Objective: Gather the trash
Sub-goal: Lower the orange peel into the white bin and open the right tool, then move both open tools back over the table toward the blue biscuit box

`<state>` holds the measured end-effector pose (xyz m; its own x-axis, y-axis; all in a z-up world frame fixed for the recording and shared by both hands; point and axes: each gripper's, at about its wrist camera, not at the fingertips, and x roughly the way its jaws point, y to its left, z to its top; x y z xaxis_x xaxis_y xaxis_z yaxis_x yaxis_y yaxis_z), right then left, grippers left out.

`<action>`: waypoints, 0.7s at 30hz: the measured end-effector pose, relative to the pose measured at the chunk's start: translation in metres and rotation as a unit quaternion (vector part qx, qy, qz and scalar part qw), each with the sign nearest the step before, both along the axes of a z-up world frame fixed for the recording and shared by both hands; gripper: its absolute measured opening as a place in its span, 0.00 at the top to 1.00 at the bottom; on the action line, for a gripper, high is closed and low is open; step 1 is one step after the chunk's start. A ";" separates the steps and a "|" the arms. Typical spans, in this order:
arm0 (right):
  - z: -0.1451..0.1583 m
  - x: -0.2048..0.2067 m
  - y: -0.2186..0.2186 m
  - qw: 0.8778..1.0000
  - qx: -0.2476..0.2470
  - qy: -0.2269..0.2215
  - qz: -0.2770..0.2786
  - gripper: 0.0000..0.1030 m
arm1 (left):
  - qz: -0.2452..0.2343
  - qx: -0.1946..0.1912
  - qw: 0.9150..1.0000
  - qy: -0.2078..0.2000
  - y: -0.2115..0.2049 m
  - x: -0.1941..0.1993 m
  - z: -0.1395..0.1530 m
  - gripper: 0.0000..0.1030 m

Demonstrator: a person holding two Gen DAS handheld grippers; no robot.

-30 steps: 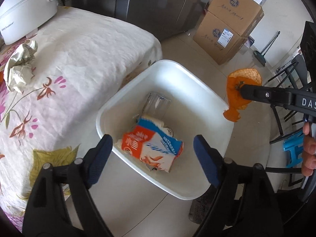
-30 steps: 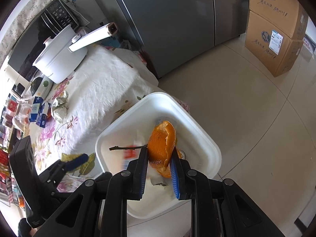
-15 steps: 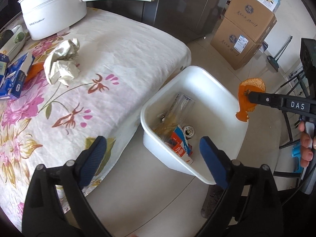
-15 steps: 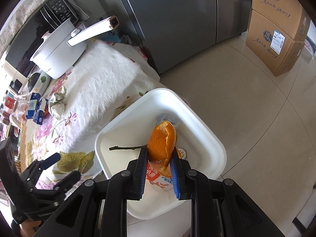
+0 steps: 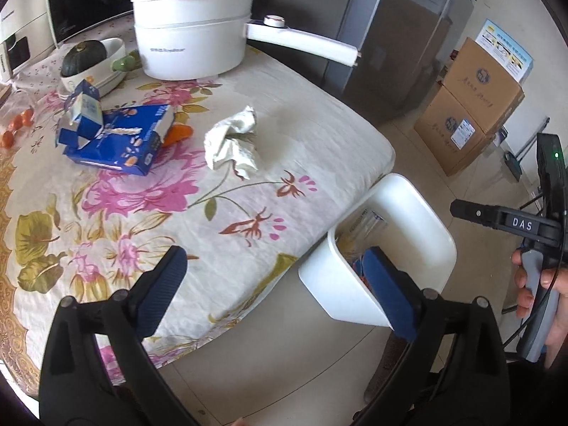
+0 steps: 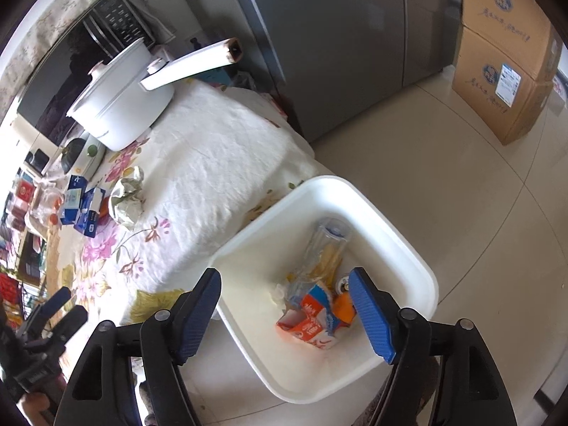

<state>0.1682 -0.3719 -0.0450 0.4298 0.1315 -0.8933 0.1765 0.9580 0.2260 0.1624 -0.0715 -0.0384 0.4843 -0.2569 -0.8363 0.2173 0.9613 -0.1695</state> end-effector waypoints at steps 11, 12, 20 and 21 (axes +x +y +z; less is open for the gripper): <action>0.001 0.030 0.069 0.999 -0.011 -0.016 0.036 0.19 | 0.084 -0.008 0.996 -0.004 0.091 0.005 -0.018 0.02; 0.000 0.035 0.076 0.999 -0.010 -0.016 0.042 0.18 | 0.089 0.002 0.996 -0.008 0.098 0.006 -0.021 0.01; -0.020 0.075 0.127 0.997 -0.025 -0.012 0.068 0.18 | 0.108 0.011 0.994 -0.016 0.133 0.049 -0.036 0.01; -0.023 0.080 0.132 0.997 -0.028 -0.012 0.070 0.18 | 0.102 0.004 0.995 -0.015 0.133 0.054 -0.037 0.01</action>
<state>0.2483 -0.2401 -0.0683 0.4328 0.1416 -0.8903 0.0360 0.9841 0.1740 0.2167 0.0618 -0.0755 0.5507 -0.1446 -0.8221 0.0231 0.9871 -0.1581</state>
